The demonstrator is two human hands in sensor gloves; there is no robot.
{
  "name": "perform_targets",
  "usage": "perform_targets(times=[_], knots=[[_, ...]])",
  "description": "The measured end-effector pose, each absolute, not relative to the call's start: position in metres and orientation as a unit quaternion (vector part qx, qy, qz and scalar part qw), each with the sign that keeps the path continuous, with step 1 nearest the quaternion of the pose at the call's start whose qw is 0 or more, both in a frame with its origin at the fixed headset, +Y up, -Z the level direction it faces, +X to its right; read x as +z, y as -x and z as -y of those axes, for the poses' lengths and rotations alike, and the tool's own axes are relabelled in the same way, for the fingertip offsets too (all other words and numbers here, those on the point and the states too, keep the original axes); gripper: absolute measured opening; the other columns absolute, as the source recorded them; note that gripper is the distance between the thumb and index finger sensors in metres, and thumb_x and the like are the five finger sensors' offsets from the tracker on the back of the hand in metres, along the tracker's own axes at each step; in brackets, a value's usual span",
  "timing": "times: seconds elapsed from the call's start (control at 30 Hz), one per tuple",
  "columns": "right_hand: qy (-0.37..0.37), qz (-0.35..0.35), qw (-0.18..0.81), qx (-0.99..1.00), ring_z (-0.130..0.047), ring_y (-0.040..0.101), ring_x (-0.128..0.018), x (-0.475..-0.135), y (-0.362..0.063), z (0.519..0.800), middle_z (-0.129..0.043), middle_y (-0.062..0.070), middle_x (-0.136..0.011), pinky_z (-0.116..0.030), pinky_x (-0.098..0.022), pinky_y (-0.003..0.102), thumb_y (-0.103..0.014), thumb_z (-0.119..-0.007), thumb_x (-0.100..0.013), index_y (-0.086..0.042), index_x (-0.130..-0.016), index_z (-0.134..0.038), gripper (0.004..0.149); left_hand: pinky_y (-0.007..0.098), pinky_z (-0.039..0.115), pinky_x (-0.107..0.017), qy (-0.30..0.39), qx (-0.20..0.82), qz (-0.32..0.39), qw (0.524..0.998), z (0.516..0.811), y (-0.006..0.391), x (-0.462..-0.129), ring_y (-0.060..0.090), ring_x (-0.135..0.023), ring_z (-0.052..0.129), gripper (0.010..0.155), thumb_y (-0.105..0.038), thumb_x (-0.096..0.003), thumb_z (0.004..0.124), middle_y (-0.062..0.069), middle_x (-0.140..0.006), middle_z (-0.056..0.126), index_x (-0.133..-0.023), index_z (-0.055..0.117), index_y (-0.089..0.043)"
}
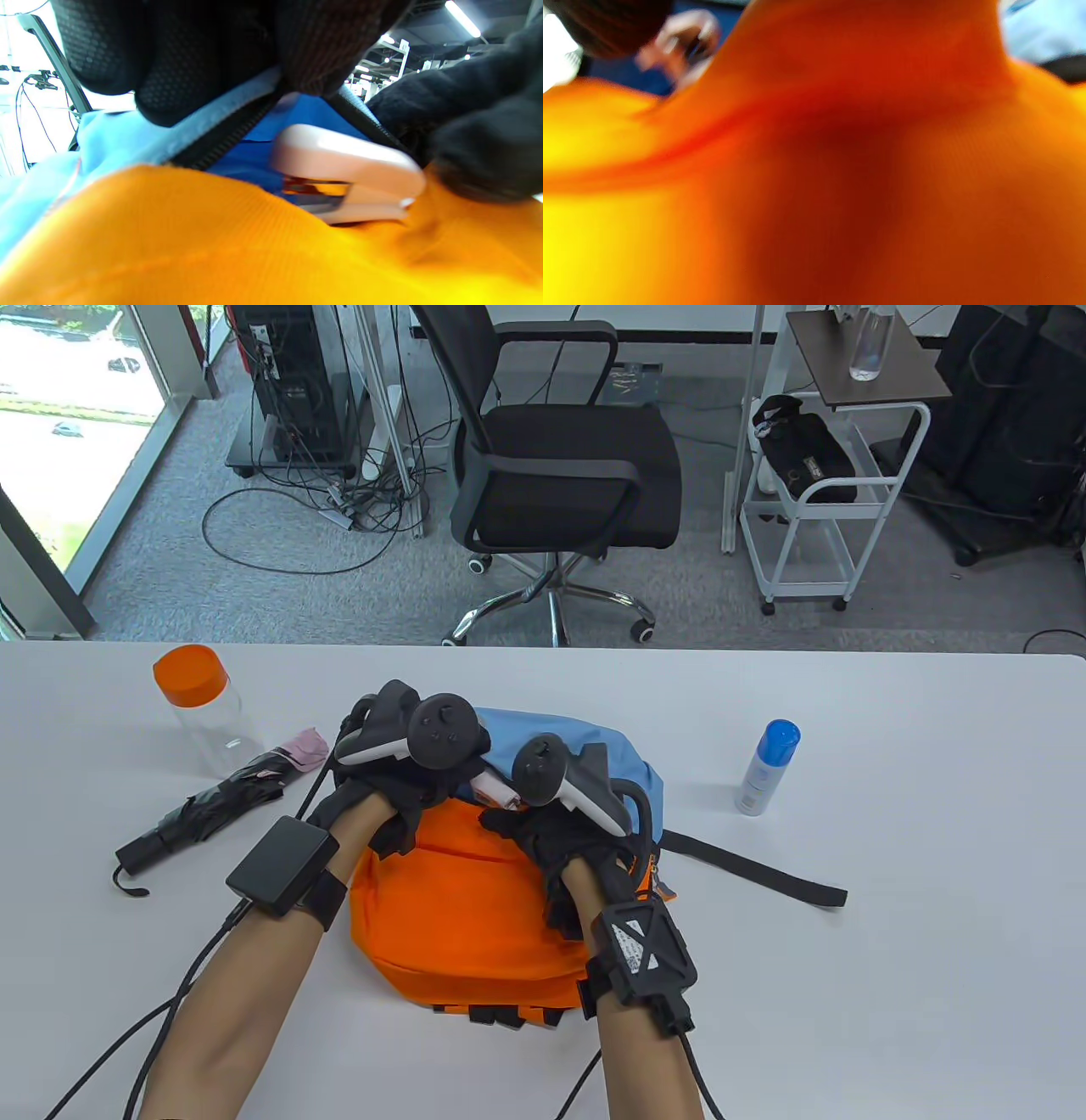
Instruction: Pack school bag
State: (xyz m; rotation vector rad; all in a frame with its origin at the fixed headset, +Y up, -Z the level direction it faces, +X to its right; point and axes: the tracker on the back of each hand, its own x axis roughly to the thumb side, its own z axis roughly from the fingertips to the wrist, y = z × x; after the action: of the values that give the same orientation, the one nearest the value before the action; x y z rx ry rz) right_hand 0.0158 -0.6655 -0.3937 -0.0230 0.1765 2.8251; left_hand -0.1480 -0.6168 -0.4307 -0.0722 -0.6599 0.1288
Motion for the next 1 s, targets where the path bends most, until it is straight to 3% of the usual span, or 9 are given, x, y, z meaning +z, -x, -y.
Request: perform_targets(times=[0.07, 0.27, 0.43, 0.57, 0.67, 0.73, 0.77, 0.83, 1.0], knots=[[0.064, 0.062, 0.082, 0.993, -0.092, 0.034, -0.054, -0.397, -0.016, 0.668, -0.090, 0.014, -0.068, -0.070, -0.058, 0.064, -0.056, -0.084, -0.033, -0.008, -0.085, -0.077, 0.071, 0.048, 0.089, -0.049, 0.038, 0.075, 0.333, 0.939, 0.615, 0.146, -0.430, 0.029, -0.058, 0.100, 0.045, -0.033, -0.0481, 0.085, 0.011, -0.072, 0.099, -0.086, 0.093, -0.009], [0.039, -0.063, 0.064, 0.995, -0.084, 0.040, -0.074, -0.390, -0.014, 0.648, -0.079, 0.018, -0.090, -0.062, -0.065, 0.066, -0.056, -0.075, -0.040, -0.009, -0.099, -0.064, 0.076, 0.048, 0.089, -0.050, 0.029, 0.065, 0.321, 0.945, 0.617, 0.148, -0.432, 0.029, -0.059, 0.100, 0.045, -0.033, -0.0485, 0.085, 0.011, -0.073, 0.098, -0.087, 0.092, -0.010], [0.114, 0.025, 0.055, 0.992, -0.085, 0.042, -0.073, -0.388, -0.083, 0.608, -0.082, 0.019, -0.088, -0.062, -0.065, 0.067, -0.045, -0.078, -0.043, -0.011, -0.095, -0.071, 0.062, 0.048, 0.088, -0.050, 0.018, 0.042, 0.319, 0.947, 0.618, 0.146, -0.427, 0.029, -0.060, 0.100, 0.045, -0.033, -0.0486, 0.084, 0.011, -0.074, 0.098, -0.087, 0.091, -0.011], [0.237, 0.015, -0.054, 0.970, -0.073, 0.046, -0.086, -0.400, -0.161, 0.613, -0.041, 0.027, -0.113, -0.060, -0.066, 0.067, -0.051, -0.073, -0.045, -0.016, -0.111, -0.033, 0.085, 0.048, 0.088, -0.051, 0.013, 0.026, 0.317, 0.948, 0.616, 0.144, -0.423, 0.028, -0.060, 0.100, 0.045, -0.033, -0.0484, 0.084, 0.011, -0.074, 0.098, -0.087, 0.091, -0.011], [0.248, -0.016, -0.019, 0.968, -0.064, 0.051, -0.093, -0.410, -0.199, 0.636, -0.011, 0.028, -0.115, -0.063, -0.065, 0.063, -0.052, -0.073, -0.043, -0.021, -0.106, -0.011, 0.094, 0.048, 0.088, -0.051, 0.011, 0.027, 0.314, 0.949, 0.617, 0.144, -0.422, 0.028, -0.060, 0.100, 0.045, -0.033, -0.0484, 0.084, 0.010, -0.074, 0.098, -0.087, 0.091, -0.011], [0.225, 0.002, -0.002, 0.974, -0.076, 0.045, -0.086, -0.415, -0.209, 0.645, -0.033, 0.024, -0.116, -0.071, -0.061, 0.057, -0.046, -0.077, -0.042, -0.024, -0.108, -0.034, 0.082, 0.048, 0.089, -0.050, 0.003, 0.028, 0.319, 0.947, 0.617, 0.144, -0.421, 0.028, -0.059, 0.100, 0.045, -0.033, -0.0482, 0.084, 0.010, -0.073, 0.098, -0.087, 0.092, -0.011], [0.217, 0.011, 0.019, 0.976, -0.093, 0.035, -0.069, -0.418, -0.212, 0.645, -0.065, 0.023, -0.104, -0.082, -0.051, 0.049, -0.041, -0.080, -0.041, -0.021, -0.107, -0.041, 0.080, 0.048, 0.089, -0.049, 0.001, 0.023, 0.320, 0.947, 0.617, 0.144, -0.421, 0.028, -0.059, 0.100, 0.045, -0.033, -0.0482, 0.084, 0.010, -0.073, 0.098, -0.087, 0.092, -0.011], [0.214, 0.034, 0.021, 0.976, -0.098, 0.025, -0.053, -0.419, -0.209, 0.638, -0.080, 0.018, -0.088, -0.086, -0.042, 0.043, -0.036, -0.087, -0.037, -0.017, -0.100, -0.060, 0.071, 0.048, 0.089, -0.050, 0.006, 0.018, 0.318, 0.948, 0.617, 0.144, -0.421, 0.028, -0.059, 0.100, 0.045, -0.033, -0.0483, 0.084, 0.010, -0.073, 0.098, -0.087, 0.092, -0.011], [0.142, 0.051, 0.012, 0.988, -0.103, 0.014, -0.033, -0.395, -0.195, 0.612, -0.091, 0.017, -0.067, -0.092, -0.026, 0.031, -0.051, -0.091, -0.036, -0.008, -0.087, -0.072, 0.070, 0.048, 0.089, -0.050, 0.016, 0.023, 0.308, 0.951, 0.617, 0.145, -0.425, 0.028, -0.059, 0.100, 0.045, -0.033, -0.0484, 0.084, 0.010, -0.073, 0.098, -0.087, 0.092, -0.012]])
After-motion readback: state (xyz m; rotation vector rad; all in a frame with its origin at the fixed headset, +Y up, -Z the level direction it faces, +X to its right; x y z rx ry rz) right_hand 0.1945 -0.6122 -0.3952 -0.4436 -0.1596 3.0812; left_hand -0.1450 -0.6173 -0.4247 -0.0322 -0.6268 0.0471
